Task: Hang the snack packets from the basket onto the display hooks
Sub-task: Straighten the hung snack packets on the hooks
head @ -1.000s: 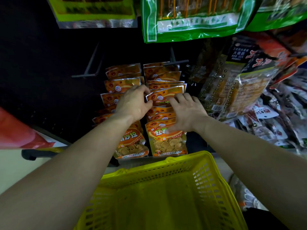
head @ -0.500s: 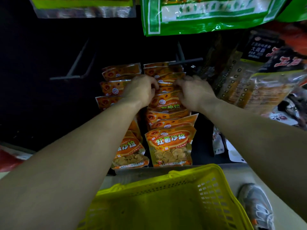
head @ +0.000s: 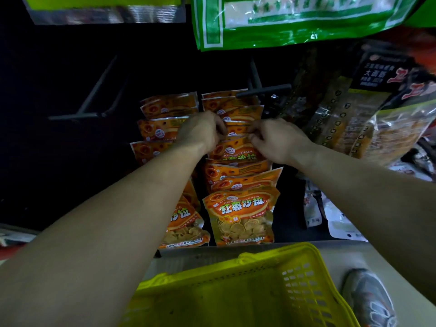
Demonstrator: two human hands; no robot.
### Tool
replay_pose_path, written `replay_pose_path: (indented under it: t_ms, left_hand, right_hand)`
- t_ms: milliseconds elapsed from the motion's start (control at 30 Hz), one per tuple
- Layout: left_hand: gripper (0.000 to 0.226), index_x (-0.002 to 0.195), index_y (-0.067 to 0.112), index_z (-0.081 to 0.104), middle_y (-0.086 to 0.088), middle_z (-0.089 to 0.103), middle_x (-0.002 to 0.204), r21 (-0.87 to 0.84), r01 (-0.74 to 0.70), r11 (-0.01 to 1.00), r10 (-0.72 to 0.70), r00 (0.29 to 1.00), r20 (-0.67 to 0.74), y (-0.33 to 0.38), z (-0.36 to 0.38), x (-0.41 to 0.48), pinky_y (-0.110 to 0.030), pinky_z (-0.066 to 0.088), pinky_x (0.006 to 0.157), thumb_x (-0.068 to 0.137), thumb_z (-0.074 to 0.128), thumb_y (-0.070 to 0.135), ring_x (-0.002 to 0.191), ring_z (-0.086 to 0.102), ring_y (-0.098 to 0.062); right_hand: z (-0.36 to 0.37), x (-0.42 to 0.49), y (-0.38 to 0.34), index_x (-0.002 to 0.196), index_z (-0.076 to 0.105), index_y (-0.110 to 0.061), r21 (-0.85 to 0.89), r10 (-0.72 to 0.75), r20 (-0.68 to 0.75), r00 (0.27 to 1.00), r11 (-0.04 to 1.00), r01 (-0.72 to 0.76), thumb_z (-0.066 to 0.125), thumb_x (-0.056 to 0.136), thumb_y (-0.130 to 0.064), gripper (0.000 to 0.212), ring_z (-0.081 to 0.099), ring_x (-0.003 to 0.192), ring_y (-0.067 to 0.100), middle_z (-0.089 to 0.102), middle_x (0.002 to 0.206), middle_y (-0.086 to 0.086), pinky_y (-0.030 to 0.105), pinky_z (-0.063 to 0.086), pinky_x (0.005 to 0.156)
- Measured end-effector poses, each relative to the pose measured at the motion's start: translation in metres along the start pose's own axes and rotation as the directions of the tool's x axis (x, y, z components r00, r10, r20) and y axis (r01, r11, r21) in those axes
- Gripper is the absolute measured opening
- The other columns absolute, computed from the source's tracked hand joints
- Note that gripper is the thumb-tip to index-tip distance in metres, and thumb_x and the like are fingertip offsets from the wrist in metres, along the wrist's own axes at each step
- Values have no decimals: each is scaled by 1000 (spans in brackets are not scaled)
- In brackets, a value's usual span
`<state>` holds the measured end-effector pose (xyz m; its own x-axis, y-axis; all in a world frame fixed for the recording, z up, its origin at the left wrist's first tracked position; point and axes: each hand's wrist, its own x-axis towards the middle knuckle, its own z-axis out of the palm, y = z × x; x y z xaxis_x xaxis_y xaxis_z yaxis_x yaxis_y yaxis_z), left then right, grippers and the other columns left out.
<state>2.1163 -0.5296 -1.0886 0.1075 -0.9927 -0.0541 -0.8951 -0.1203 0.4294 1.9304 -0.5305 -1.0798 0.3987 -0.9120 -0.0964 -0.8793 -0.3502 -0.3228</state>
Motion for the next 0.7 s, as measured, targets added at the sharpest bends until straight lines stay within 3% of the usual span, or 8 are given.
replay_pose_path:
  t_ms: [133, 233, 333, 533, 700]
  left_hand:
    - [24, 68, 34, 66, 8, 70, 93, 43, -29, 999, 29, 999, -17, 0, -1, 7, -33, 55, 84, 89, 74, 23, 94, 65, -15]
    - [29, 64, 35, 64, 14, 63, 79, 34, -28, 999, 28, 999, -25, -1, -5, 11, -30, 54, 81, 88, 74, 23, 88, 65, -12]
    - [28, 64, 35, 64, 12, 68, 84, 8, -55, 998, 55, 997, -51, 0, -13, 12, -30, 55, 84, 89, 72, 24, 88, 65, -12]
    - [11, 84, 31, 74, 11, 70, 91, -117, -92, 989, 80, 991, -109, -3, -20, 4, -28, 53, 84, 91, 70, 23, 90, 64, -9]
    - [12, 83, 32, 73, 12, 69, 91, -174, -26, 984, 22, 999, -27, -8, -15, 0, -24, 48, 82, 90, 72, 22, 90, 62, -7]
  right_hand:
    - [1, 1, 1, 98, 58, -30, -12, -8, -67, 998, 1000, 7, 57, 92, -32, 7, 61, 96, 25, 62, 107, 1, 41, 53, 81]
    - [0, 0, 2, 89, 63, -28, 22, 58, -129, 990, 998, -56, 56, 89, -31, 7, 63, 89, 25, 65, 97, -1, 37, 54, 76]
    - [1, 0, -1, 86, 65, -27, 24, 80, -164, 983, 997, -77, 57, 88, -30, 9, 65, 87, 26, 67, 95, -1, 36, 55, 74]
    - [4, -4, -4, 91, 69, -25, 10, 100, -268, 958, 995, -101, 60, 89, -27, 9, 66, 89, 34, 70, 98, 6, 42, 57, 77]
    - [6, -6, -4, 82, 64, -29, 58, 145, -200, 969, 989, -136, 61, 88, -31, 6, 67, 83, 29, 70, 92, 2, 38, 56, 72]
